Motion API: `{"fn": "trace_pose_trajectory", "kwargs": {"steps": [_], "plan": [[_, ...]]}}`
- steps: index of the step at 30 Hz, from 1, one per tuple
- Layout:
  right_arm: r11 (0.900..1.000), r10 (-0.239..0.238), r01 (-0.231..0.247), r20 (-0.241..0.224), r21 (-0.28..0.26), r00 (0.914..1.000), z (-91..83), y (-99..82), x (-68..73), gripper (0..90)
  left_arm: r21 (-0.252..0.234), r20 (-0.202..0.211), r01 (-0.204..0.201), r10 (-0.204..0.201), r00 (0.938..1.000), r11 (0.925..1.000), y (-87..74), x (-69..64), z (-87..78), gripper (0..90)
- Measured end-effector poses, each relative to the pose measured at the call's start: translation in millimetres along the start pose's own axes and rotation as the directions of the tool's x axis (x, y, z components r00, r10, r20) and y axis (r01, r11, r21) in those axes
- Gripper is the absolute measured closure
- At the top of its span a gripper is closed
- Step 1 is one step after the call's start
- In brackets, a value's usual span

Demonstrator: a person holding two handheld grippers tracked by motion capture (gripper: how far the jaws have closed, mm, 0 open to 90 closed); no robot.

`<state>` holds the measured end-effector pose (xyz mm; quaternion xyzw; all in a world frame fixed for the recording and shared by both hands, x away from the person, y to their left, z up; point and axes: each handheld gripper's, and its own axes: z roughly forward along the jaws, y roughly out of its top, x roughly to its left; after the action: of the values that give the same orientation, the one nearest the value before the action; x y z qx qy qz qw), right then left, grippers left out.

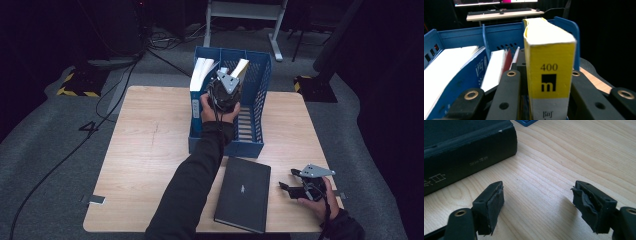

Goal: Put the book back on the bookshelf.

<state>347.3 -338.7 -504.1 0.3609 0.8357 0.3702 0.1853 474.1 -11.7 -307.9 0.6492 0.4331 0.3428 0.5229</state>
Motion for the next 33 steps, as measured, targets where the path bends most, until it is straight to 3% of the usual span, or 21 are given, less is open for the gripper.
{"fn": "trace_pose_trajectory", "kwargs": {"steps": [4, 9, 14, 17, 20, 23, 30, 33], "plan": [[1.0, 0.0, 0.0, 0.003, -0.003, 1.0, 0.0, 0.0, 0.5, 25.0, -0.005, -0.022, 0.024, -0.025, 0.9995, 0.9997, 0.5, 4.2, 8.4, 75.4], [1.0, -0.007, 0.007, 0.008, -0.005, 0.9999, -0.2, -0.1, 1.0, 25.1, -0.003, -0.054, 0.001, -0.001, 0.9985, 1.0, 0.3, -3.2, 14.6, 75.3], [1.0, -0.008, 0.008, 0.008, -0.005, 0.9999, -0.2, -0.1, 1.0, 25.0, -0.007, -0.091, -0.012, 0.011, 0.9958, 0.9999, -9.7, -13.1, 24.0, 75.4], [0.9999, -0.016, 0.016, 0.013, -0.006, 0.9998, -0.6, -0.3, 2.0, 25.1, 0.007, -0.084, -0.003, 0.004, 0.9965, 1.0, -17.9, -16.7, 30.6, 75.3], [0.9999, -0.015, 0.015, 0.01, -0.006, 0.9998, -0.6, -0.3, 1.8, 25.1, 0.013, -0.095, -0.044, 0.045, 0.9945, 0.999, -21.1, -21.4, 34.2, 75.3], [0.9998, -0.019, 0.019, 0.008, -0.007, 0.9998, -0.6, -0.4, 1.6, 25.3, 0.019, -0.103, -0.056, 0.057, 0.993, 0.9983, -23.5, -21.9, 34.4, 75.2], [0.9998, -0.017, 0.017, 0.002, -0.006, 0.9999, -0.3, -0.4, 0.8, 25.3, 0.038, -0.123, -0.138, 0.141, 0.9823, 0.9898, -33.6, -29.0, 33.7, 74.0], [0.9999, -0.015, 0.015, -0.002, -0.005, 0.9999, -0.2, -0.4, 0.2, 25.4, 0.05, -0.117, -0.138, 0.143, 0.9827, 0.9891, -36.9, -30.1, 33.6, 73.7]]}}
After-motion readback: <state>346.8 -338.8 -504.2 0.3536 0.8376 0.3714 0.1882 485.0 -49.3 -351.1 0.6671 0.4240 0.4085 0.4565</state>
